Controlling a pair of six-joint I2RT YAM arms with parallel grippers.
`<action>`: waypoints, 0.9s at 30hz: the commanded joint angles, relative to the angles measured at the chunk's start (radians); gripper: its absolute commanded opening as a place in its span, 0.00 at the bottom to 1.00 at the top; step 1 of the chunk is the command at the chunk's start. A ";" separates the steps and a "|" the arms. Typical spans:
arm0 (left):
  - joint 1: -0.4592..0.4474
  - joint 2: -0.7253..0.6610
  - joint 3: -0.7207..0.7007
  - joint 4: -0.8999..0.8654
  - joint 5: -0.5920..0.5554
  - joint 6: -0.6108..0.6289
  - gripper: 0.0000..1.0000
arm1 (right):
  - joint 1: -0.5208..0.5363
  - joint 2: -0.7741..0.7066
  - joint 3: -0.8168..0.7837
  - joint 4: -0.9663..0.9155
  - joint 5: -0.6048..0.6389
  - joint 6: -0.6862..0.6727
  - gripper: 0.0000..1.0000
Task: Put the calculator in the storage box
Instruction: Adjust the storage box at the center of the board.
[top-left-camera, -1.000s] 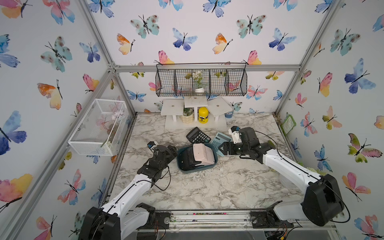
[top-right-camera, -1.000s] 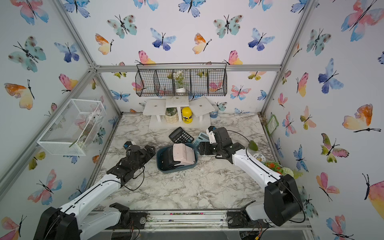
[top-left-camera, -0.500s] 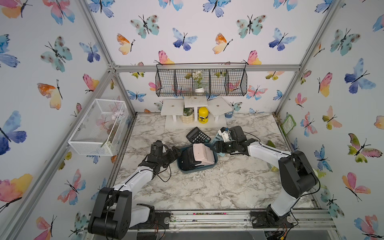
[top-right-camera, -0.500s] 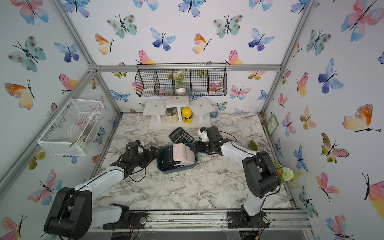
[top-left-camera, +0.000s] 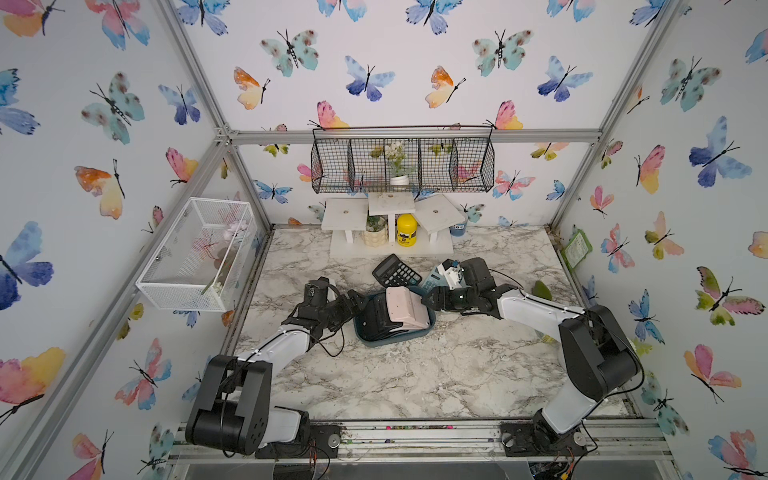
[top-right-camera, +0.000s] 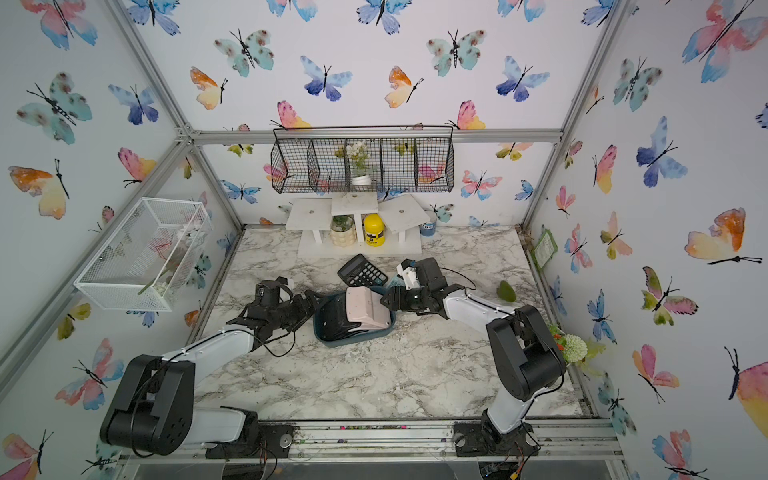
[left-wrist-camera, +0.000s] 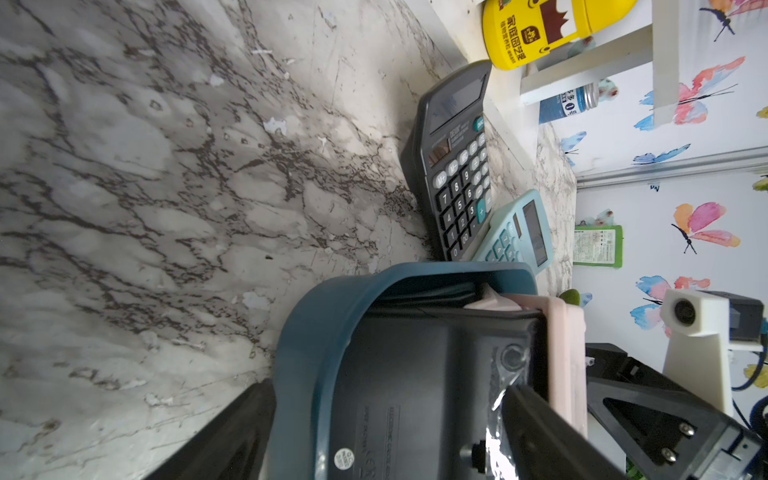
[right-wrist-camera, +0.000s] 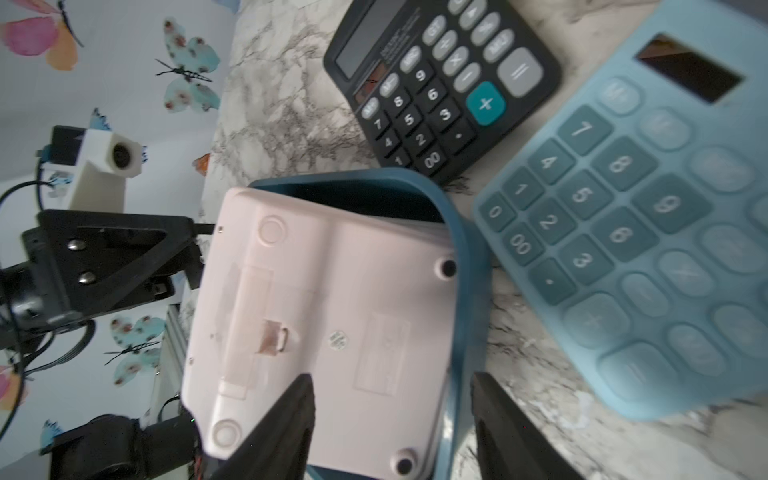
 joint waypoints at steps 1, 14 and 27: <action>0.008 0.024 0.019 0.023 0.030 0.027 0.92 | -0.004 0.025 0.008 -0.058 0.094 -0.032 0.63; 0.009 0.076 0.047 0.031 0.100 0.043 0.91 | -0.003 0.012 -0.134 0.187 -0.291 0.015 0.20; -0.067 0.005 -0.076 0.085 0.156 -0.007 0.90 | -0.003 -0.163 -0.294 0.146 -0.293 0.016 0.20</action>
